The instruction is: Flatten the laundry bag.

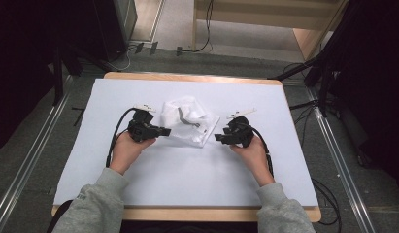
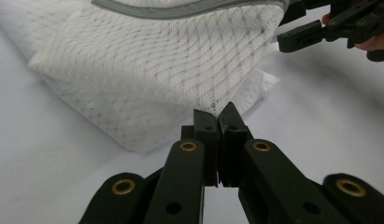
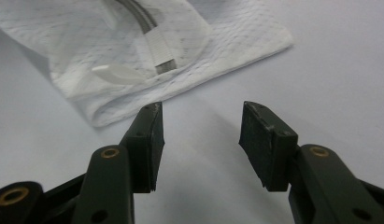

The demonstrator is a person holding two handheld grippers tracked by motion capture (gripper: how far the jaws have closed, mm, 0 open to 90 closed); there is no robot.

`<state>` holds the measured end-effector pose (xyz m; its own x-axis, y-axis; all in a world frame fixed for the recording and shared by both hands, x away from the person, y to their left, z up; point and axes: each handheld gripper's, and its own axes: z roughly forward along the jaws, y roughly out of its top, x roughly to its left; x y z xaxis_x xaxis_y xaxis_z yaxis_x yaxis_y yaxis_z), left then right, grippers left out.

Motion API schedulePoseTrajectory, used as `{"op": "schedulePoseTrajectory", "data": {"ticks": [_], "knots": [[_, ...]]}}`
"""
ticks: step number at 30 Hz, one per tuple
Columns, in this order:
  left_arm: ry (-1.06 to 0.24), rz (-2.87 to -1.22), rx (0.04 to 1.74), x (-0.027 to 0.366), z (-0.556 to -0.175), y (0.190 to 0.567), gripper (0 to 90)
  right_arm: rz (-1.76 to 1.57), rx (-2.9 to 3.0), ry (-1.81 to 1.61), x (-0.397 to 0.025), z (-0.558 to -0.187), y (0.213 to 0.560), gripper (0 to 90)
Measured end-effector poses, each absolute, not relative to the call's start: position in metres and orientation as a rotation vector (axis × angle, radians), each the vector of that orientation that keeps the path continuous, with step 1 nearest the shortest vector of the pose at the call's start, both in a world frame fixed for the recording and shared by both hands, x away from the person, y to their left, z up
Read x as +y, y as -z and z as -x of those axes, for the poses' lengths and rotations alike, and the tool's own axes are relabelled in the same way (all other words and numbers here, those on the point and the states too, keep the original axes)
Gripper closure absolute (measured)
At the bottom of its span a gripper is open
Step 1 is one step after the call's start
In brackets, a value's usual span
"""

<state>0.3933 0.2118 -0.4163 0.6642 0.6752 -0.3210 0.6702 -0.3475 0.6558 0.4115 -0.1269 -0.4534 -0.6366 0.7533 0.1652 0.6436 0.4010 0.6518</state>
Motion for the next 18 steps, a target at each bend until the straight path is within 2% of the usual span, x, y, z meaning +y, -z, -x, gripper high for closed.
{"op": "schedulePoseTrajectory", "data": {"ticks": [18], "knots": [[0.0, -2.058, 1.08, 0.245, -0.371, 0.406, 88.8, -1.24, 2.47, -1.064, -0.113, -0.426, 0.457, 50.4]]}}
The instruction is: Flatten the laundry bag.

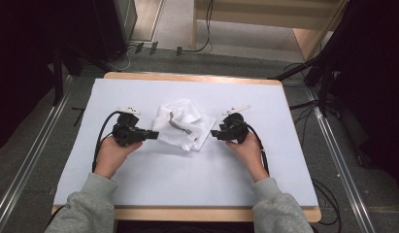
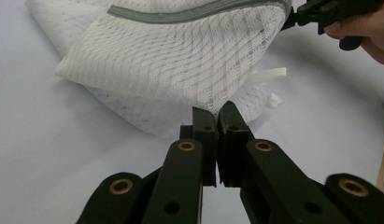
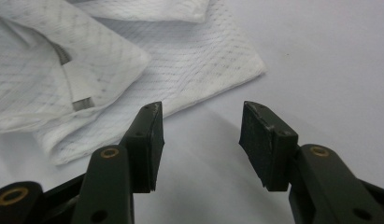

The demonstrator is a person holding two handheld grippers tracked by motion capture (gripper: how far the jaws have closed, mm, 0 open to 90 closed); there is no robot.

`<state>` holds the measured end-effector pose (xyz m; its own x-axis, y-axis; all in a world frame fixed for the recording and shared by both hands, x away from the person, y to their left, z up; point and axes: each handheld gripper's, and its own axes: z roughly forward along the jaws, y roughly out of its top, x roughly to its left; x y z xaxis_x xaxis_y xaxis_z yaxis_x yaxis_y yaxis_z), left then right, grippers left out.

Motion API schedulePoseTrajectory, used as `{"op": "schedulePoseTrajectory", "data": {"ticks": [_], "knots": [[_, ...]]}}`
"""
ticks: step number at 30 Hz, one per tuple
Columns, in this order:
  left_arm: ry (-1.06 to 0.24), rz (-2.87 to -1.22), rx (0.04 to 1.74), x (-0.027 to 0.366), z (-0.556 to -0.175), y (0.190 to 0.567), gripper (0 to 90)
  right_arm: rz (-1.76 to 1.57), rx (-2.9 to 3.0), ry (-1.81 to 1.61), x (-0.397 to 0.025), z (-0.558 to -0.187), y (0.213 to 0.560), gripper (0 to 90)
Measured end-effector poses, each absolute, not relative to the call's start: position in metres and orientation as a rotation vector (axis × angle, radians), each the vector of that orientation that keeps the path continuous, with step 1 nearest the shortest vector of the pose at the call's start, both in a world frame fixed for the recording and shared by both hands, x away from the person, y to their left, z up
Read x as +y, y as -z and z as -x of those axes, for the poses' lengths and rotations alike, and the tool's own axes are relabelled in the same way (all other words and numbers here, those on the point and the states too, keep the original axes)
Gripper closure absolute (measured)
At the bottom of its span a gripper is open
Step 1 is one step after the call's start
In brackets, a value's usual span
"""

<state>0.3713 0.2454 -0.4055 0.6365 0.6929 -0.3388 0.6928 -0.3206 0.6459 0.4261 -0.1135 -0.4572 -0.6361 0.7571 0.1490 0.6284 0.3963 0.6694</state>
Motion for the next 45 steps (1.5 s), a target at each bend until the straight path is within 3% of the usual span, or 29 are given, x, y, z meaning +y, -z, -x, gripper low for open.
{"op": "schedulePoseTrajectory", "data": {"ticks": [28, 32, 38, 45], "knots": [[0.009, -2.067, 1.147, 0.265, -0.352, 0.415, 90.0, -1.256, 2.413, -1.04, -0.091, -0.464, 0.47, 49.0], [0.005, -2.059, 1.157, 0.268, -0.351, 0.414, 90.0, -1.203, 2.401, -0.99, -0.085, -0.463, 0.47, 58.0], [0.016, -2.055, 1.158, 0.267, -0.352, 0.416, 90.0, -1.214, 2.425, -1.012, -0.083, -0.461, 0.469, 83.9], [0.012, -2.043, 1.162, 0.272, -0.352, 0.414, 90.0, -1.272, 2.46, -1.03, -0.085, -0.463, 0.466, 87.8]]}}
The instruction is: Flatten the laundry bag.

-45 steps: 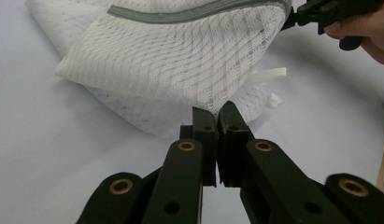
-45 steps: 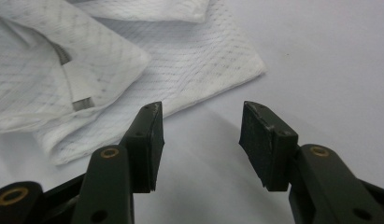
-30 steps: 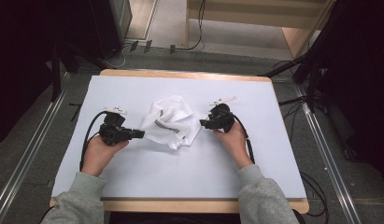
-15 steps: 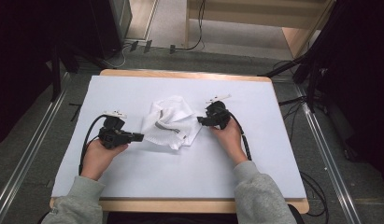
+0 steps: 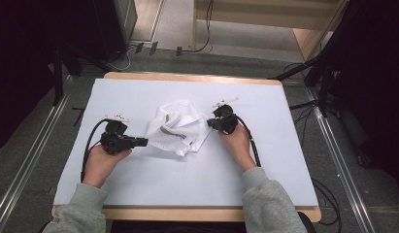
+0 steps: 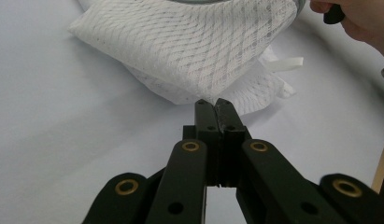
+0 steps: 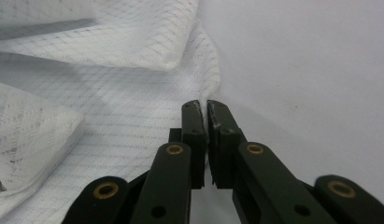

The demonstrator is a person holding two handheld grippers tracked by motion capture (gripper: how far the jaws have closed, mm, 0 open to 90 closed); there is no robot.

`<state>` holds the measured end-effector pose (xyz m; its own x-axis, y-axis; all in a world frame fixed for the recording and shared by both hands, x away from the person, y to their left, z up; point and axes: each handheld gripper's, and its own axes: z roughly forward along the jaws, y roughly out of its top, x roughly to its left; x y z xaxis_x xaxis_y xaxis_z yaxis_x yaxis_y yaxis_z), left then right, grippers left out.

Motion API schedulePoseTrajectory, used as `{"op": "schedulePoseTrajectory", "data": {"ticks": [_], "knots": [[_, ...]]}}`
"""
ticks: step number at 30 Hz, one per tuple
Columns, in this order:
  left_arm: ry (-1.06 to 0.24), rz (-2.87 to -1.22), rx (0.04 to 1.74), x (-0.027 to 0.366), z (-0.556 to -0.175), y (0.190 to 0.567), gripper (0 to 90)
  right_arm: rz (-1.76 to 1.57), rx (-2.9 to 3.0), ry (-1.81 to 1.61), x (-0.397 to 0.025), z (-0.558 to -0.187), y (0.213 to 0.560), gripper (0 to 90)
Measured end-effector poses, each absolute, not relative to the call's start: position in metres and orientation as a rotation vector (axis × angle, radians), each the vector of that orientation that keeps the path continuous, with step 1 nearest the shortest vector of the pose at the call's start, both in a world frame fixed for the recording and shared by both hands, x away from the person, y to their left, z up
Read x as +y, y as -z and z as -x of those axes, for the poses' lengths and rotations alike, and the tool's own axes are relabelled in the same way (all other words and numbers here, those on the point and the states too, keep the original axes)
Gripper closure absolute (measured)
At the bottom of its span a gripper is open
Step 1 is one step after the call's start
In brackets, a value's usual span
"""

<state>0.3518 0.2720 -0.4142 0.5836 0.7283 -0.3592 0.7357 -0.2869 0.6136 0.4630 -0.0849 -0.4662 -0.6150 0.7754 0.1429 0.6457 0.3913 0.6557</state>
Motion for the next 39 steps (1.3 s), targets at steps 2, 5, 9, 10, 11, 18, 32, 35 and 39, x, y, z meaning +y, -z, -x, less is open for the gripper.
{"op": "schedulePoseTrajectory", "data": {"ticks": [2, 5, 9, 10, 11, 18, 32, 35, 39], "knots": [[0.012, -2.037, 1.166, 0.274, -0.352, 0.414, 90.0, -1.285, 2.457, -1.042, -0.088, -0.464, 0.465, 88.0], [0.013, -2.032, 1.167, 0.276, -0.353, 0.413, 90.0, -1.296, 2.451, -1.042, -0.092, -0.465, 0.462, 88.2], [0.01, -2.027, 1.175, 0.278, -0.355, 0.413, 90.0, -1.317, 2.423, -1.039, -0.101, -0.465, 0.457, 88.1], [0.01, -2.027, 1.174, 0.278, -0.355, 0.413, 90.0, -1.327, 2.414, -1.044, -0.106, -0.465, 0.456, 88.1], [0.008, -2.029, 1.176, 0.278, -0.356, 0.413, 90.0, -1.336, 2.409, -1.044, -0.109, -0.465, 0.455, 88.1], [0.017, -2.034, 1.168, 0.276, -0.36, 0.414, 90.0, -1.398, 2.353, -1.035, -0.135, -0.464, 0.449, 88.1], [0.056, -2.049, 1.176, 0.275, -0.365, 0.422, 90.0, -1.505, 2.27, -1.014, -0.182, -0.455, 0.446, 88.0], [0.069, -2.036, 1.182, 0.278, -0.364, 0.422, 90.0, -1.495, 2.261, -1.007, -0.189, -0.45, 0.442, 87.9], [0.08, -2.035, 1.178, 0.278, -0.356, 0.422, 90.0, -1.507, 2.255, -1.0, -0.197, -0.449, 0.443, 87.9]]}}
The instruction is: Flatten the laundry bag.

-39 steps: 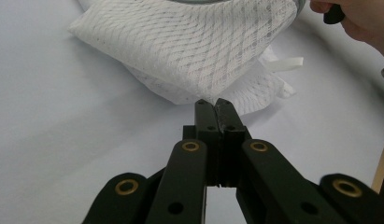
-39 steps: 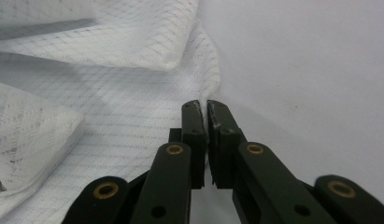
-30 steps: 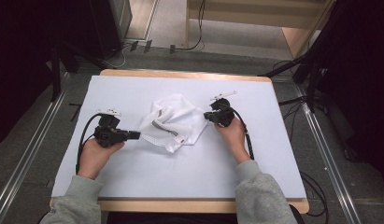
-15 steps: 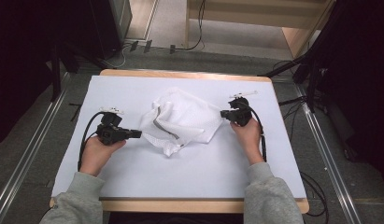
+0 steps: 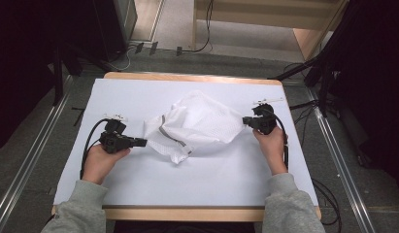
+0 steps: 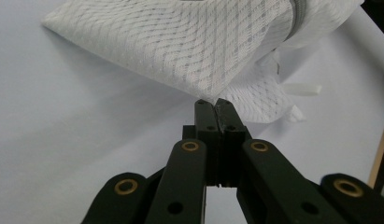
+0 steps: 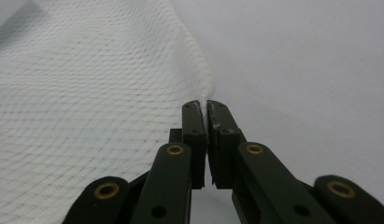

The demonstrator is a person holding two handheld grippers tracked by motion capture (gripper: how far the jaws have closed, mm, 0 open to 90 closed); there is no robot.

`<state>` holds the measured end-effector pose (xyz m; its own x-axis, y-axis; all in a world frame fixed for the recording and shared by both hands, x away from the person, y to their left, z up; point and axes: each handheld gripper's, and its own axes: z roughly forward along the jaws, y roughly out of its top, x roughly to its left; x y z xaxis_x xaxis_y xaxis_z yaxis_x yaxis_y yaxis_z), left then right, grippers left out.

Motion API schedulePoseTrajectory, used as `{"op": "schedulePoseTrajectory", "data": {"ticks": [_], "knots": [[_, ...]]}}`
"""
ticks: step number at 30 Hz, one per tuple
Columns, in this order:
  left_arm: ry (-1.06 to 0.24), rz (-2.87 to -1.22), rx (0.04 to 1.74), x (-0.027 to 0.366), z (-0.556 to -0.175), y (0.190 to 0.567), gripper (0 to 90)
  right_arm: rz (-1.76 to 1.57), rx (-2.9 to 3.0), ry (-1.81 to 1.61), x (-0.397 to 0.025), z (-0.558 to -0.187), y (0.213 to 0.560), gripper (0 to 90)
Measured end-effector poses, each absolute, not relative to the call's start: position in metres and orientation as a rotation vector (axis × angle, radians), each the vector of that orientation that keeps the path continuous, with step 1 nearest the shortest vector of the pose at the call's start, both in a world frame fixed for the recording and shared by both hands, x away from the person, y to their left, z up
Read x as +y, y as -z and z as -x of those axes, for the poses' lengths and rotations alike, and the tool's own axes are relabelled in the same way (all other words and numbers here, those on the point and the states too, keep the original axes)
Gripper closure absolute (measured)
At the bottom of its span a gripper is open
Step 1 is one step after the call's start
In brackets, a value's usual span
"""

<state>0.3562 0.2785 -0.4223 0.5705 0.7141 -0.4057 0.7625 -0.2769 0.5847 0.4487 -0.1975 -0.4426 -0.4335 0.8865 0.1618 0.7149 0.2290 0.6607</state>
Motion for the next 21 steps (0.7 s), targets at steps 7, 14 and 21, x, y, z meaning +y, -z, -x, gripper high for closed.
{"op": "schedulePoseTrajectory", "data": {"ticks": [7, 14, 21], "knots": [[0.085, -2.046, 1.16, 0.281, -0.338, 0.42, 90.0, -1.566, 2.248, -1.014, -0.207, -0.457, 0.452, 87.9], [0.087, -2.046, 1.158, 0.28, -0.327, 0.424, 89.2, -1.568, 2.273, -0.972, -0.2, -0.465, 0.459, 87.9], [-0.013, -2.0, 1.167, 0.296, -0.325, 0.419, 61.4, -1.545, 2.307, -0.993, -0.194, -0.468, 0.462, 79.0]]}}
